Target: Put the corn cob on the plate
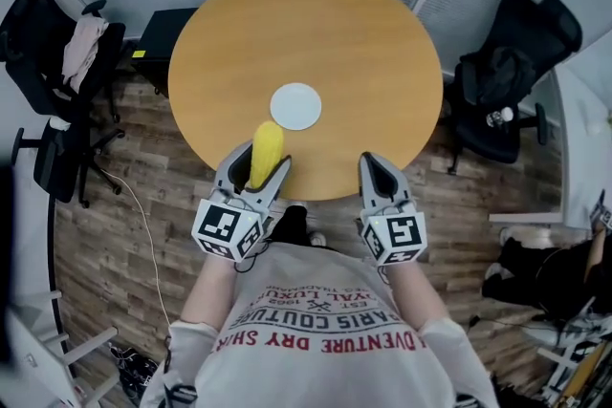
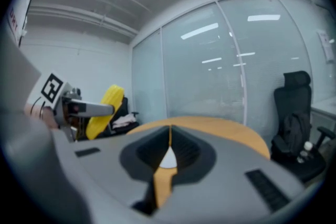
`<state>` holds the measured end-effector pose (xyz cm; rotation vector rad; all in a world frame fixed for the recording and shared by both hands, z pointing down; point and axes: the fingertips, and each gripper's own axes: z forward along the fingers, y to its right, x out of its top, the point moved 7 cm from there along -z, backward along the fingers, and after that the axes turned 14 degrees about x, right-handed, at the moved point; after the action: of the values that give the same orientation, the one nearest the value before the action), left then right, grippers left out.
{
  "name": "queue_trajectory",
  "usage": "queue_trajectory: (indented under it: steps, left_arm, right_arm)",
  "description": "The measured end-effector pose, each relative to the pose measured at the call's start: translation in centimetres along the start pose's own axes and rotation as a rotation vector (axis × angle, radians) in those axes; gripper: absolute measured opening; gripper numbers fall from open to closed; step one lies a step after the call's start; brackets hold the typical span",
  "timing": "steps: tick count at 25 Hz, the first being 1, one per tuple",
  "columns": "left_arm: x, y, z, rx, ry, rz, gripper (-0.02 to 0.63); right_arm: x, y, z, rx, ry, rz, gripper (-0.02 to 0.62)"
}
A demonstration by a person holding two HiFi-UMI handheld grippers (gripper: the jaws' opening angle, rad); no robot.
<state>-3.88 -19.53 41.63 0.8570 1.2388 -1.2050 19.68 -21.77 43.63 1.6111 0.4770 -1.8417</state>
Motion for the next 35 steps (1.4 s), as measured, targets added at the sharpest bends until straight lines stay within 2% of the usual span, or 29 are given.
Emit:
queue_trajectory:
  steps: [7,13,21,28,35]
  left_arm:
    - [-1.6,-3.3,6.8,-0.037,-0.087,0.078,0.281]
    - [-4.8,-4.9,13.1,-0.104,-0.170,0.193,0.281]
    - [-12.0,-6.6,19.6,-0.165,-0.362,0.189,0.281]
    - [-16.3,-7.1,23.4,-0.167,-0.531,0.155,0.281]
    - [-19.1,-6.6,25.9,-0.174,-0.655,0.213,0.281]
  right_arm:
    - [-0.1,2.8,5.7,-0.044,-0.012,-0.018,0.029]
    - [-0.5,5.7,9.7,-0.097,-0.005,-0.028,0.031]
    - [-3.2,8.0,12.9,-0.138,-0.078,-0.017,0.031]
    - [-4.2,9.2,14.7,-0.116,-0.107,-0.005,0.031]
    - [-5.5,10.3,15.8,-0.140,-0.173,0.014,0.029]
